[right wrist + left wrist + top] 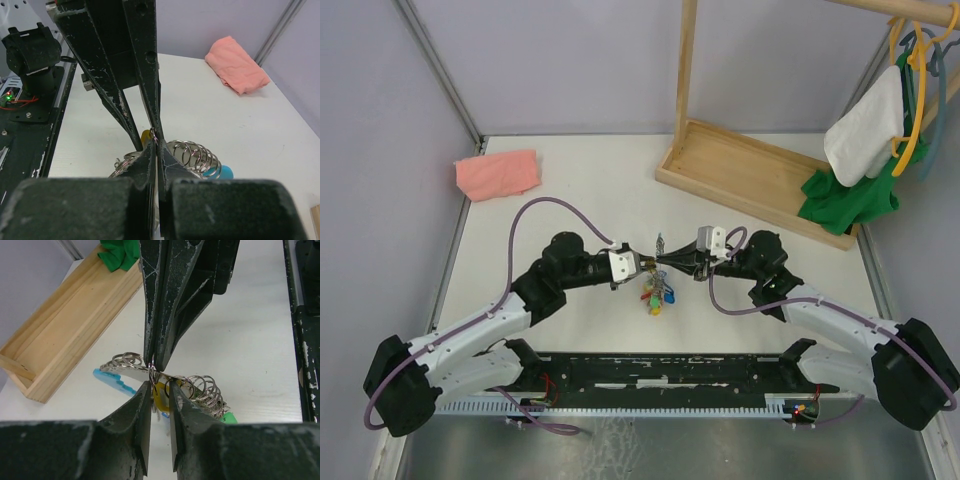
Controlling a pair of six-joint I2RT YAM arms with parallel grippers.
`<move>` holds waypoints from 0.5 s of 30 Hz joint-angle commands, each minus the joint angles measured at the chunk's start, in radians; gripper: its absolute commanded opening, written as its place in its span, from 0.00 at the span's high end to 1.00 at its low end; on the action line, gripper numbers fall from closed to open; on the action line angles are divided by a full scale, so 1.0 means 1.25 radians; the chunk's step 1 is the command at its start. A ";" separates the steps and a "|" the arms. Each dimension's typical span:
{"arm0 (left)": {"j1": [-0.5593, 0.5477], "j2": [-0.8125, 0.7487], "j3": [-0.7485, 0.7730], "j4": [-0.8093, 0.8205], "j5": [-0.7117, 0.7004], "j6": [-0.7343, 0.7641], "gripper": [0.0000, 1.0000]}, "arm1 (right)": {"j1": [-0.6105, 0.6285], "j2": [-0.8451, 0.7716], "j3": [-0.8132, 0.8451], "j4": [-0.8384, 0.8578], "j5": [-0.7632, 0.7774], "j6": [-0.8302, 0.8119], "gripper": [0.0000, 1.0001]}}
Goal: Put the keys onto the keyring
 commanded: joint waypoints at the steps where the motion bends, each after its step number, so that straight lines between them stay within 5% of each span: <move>1: 0.005 0.010 0.005 0.037 0.027 -0.011 0.77 | -0.003 -0.001 0.000 0.183 0.002 0.064 0.99; 9: 0.004 0.038 -0.014 0.076 0.063 -0.042 0.80 | -0.003 0.040 -0.039 0.383 0.075 0.155 0.99; 15: 0.004 0.026 -0.033 0.117 -0.008 -0.054 0.81 | -0.004 0.058 -0.040 0.401 0.054 0.177 0.99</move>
